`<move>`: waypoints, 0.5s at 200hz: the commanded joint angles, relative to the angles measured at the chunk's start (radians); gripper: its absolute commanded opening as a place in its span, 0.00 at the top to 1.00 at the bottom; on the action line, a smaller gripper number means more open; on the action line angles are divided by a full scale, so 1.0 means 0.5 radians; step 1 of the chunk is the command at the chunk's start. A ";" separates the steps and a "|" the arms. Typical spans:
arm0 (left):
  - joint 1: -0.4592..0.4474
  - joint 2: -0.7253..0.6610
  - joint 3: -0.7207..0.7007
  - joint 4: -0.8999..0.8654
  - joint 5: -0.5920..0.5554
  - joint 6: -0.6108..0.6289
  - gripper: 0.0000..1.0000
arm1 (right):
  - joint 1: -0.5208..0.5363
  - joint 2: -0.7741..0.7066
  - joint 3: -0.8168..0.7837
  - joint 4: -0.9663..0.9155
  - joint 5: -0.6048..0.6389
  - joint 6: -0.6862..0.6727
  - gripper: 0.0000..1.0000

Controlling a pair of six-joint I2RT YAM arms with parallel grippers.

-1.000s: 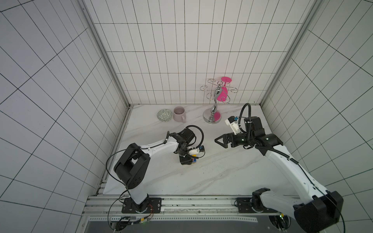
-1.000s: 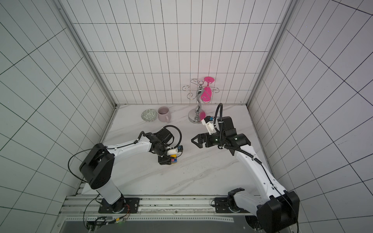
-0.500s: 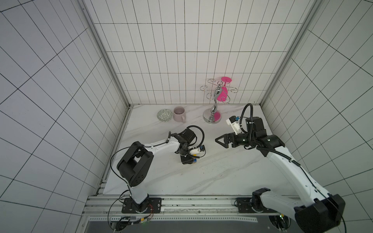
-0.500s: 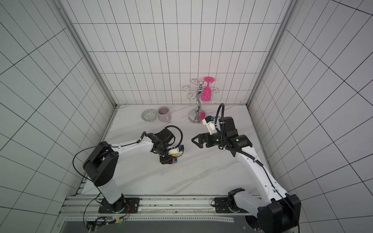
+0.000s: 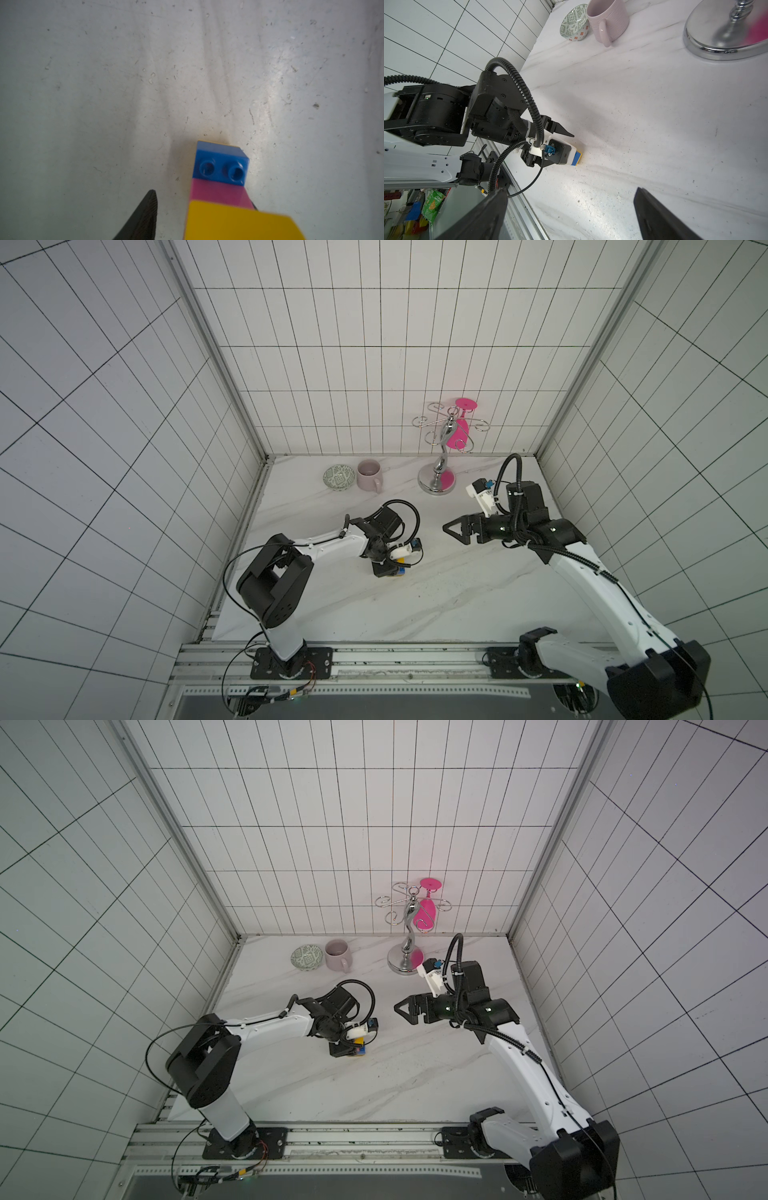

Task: Assemble the letter s with lego
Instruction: Adjust the lego brick at the center of the board.

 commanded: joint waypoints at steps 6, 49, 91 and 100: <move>-0.004 0.009 -0.035 0.019 -0.076 -0.004 0.54 | -0.027 -0.043 -0.053 0.038 -0.030 0.025 0.01; -0.004 0.008 0.006 -0.031 -0.018 -0.017 0.69 | -0.030 -0.055 -0.065 0.037 -0.023 0.020 0.01; -0.001 -0.026 0.031 -0.049 -0.004 -0.037 0.70 | -0.030 -0.061 -0.076 0.038 -0.021 0.016 0.01; 0.000 -0.033 0.041 -0.062 0.002 -0.039 0.70 | -0.029 -0.064 -0.074 0.038 -0.021 0.013 0.01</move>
